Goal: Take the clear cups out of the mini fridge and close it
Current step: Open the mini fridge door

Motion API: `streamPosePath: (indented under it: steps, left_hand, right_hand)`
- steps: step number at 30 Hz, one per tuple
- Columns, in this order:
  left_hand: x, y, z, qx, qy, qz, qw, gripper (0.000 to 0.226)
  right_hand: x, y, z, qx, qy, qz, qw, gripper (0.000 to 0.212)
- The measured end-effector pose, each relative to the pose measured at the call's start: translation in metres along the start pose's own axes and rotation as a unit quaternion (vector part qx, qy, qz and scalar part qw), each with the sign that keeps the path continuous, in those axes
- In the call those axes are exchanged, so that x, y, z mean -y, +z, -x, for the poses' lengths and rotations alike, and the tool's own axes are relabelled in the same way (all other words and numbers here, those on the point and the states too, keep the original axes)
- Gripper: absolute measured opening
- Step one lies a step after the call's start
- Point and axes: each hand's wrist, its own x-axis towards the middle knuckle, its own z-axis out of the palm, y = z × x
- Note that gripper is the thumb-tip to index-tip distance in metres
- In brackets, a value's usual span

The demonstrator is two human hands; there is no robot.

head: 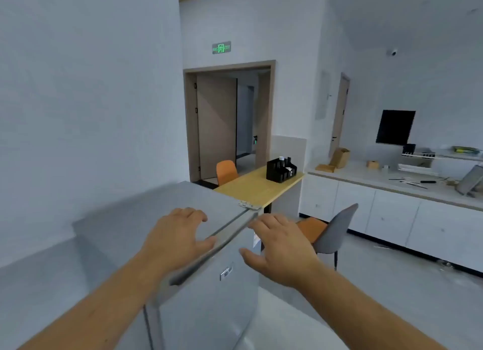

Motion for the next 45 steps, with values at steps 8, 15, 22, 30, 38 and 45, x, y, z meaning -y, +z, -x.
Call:
streamPosePath:
  steps: [8,15,22,30,38,45]
  left_hand:
    - [0.065,0.049,0.037,0.072,-0.047,0.052,0.995,0.052]
    - [0.071,0.061,0.035,0.045,-0.071,0.092,0.992,0.043]
    - [0.051,0.075,0.035,0.046,-0.047,-0.063,0.996,0.058]
    - [0.028,0.074,0.028,0.114,-0.094,-0.122,0.981,0.084]
    - [-0.007,0.081,0.033,0.096,-0.125,-0.15,0.976,0.083]
    - [-0.039,0.078,0.042,0.111,-0.138,-0.142,0.974,0.079]
  right_hand:
    - [0.08,0.09,-0.011,0.106,-0.15,-0.056,0.981,0.055]
    - [0.098,0.105,-0.02,0.088,-0.14,-0.12,0.979,0.038]
    - [0.05,0.069,0.011,0.081,0.006,-0.09,0.993,0.039]
    - [0.007,0.03,0.037,0.159,0.104,0.022,0.982,0.031]
    - [-0.081,0.011,0.079,0.181,0.152,0.077,0.969,0.034]
    - [-0.168,0.019,0.093,0.163,0.172,0.074,0.969,0.061]
